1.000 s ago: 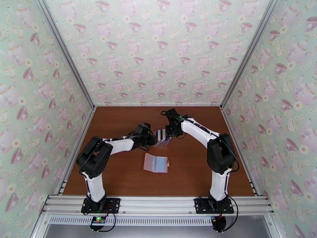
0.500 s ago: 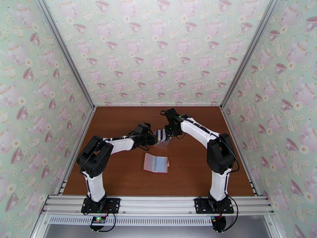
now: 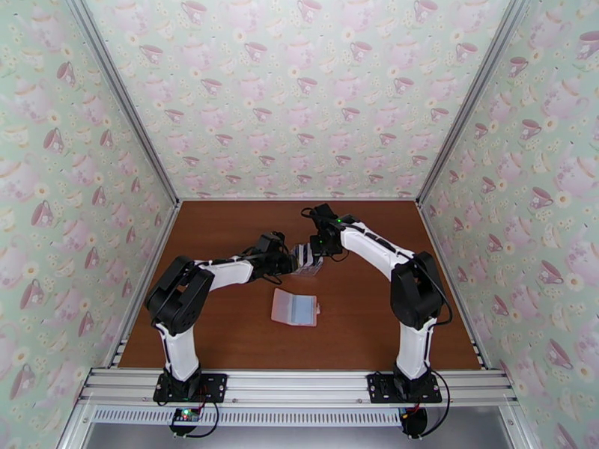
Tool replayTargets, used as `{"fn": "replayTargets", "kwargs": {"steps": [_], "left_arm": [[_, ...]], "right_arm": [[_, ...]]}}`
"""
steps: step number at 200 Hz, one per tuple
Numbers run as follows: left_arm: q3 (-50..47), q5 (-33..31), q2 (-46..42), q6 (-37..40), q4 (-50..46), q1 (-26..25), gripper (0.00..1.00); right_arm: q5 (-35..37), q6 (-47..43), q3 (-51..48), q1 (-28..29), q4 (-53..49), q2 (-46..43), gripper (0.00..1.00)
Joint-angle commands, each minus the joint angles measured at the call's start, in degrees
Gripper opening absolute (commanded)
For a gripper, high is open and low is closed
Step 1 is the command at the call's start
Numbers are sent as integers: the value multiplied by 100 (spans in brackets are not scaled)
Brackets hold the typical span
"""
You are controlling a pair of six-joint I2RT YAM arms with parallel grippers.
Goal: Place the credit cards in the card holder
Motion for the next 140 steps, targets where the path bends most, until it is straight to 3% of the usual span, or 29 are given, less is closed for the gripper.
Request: {"fn": "replayTargets", "kwargs": {"steps": [1, 96, 140], "left_arm": [[2, -62, 241, -52, -247, 44, 40], [-88, -36, 241, -84, -165, 46, 40], [-87, -9, 259, -108, -130, 46, 40]], "right_arm": [[343, 186, -69, -33, 141, -141, 12], [732, 151, -242, -35, 93, -161, 20], [379, 143, -240, 60, 173, -241, 22]]}}
